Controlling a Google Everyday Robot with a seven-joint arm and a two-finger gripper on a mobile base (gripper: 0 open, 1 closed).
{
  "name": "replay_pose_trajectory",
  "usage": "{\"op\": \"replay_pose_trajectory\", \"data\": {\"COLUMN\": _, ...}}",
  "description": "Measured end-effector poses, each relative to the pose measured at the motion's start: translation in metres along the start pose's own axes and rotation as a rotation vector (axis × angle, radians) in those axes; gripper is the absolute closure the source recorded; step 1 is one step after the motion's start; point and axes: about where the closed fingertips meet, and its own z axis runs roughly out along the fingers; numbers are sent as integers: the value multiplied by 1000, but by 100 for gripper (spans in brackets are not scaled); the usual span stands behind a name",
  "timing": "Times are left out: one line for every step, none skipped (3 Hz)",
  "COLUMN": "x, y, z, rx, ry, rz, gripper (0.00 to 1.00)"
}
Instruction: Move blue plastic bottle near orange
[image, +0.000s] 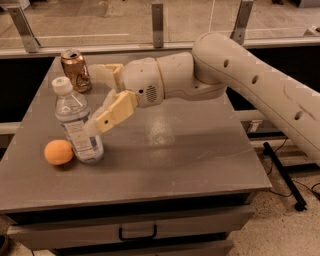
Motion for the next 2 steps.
{"op": "replay_pose_trajectory", "data": {"x": 6, "y": -3, "z": -36, "rx": 36, "ry": -12, "rz": 11, "gripper": 0}}
{"op": "replay_pose_trajectory", "data": {"x": 6, "y": -3, "z": -37, "rx": 38, "ry": -11, "rz": 11, "gripper": 0}}
